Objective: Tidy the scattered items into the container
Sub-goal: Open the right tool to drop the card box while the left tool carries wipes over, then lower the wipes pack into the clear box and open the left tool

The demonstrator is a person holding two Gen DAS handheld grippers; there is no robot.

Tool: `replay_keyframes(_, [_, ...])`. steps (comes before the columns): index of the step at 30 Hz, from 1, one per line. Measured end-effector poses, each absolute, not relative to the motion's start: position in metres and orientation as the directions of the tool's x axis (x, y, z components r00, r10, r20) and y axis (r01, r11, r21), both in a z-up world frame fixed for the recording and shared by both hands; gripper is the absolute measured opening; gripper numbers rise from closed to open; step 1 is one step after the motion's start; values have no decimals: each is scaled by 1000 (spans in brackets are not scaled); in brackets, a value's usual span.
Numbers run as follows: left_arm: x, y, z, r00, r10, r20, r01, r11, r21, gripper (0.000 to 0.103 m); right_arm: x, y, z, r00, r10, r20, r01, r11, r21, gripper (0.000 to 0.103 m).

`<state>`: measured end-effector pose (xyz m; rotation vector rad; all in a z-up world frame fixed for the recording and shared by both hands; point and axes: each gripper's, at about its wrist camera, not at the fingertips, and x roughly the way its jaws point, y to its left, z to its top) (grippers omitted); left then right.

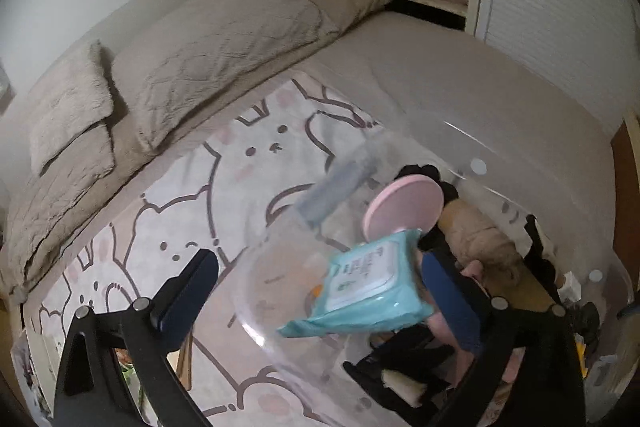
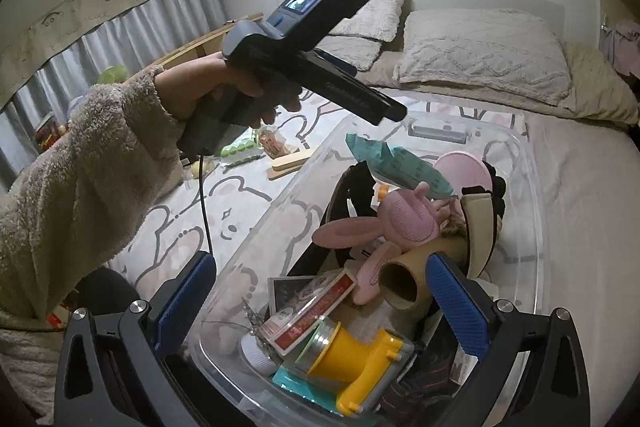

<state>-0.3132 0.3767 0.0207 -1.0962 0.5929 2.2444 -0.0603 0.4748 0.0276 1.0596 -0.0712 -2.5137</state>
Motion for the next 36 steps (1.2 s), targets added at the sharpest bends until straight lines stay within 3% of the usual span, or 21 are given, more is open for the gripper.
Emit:
replay_keyframes(4, [-306, 376, 14, -515, 239, -823, -666, -716, 209, 102, -60, 474, 28, -629, -386, -674, 350, -916, 198, 103])
replay_keyframes(16, [-317, 366, -31, -595, -83, -799, -579, -645, 498, 102, -61, 472, 27, -625, -380, -682, 354, -916, 187, 103])
replay_keyframes(27, [-348, 385, -39, -582, -89, -808, -524, -719, 456, 102, -62, 476, 27, -625, -375, -685, 345, -920, 189, 103])
replay_keyframes(36, [-361, 409, -21, -614, -6, -789, -493, -778, 389, 102, -66, 476, 23, -616, -375, -693, 344, -919, 192, 103])
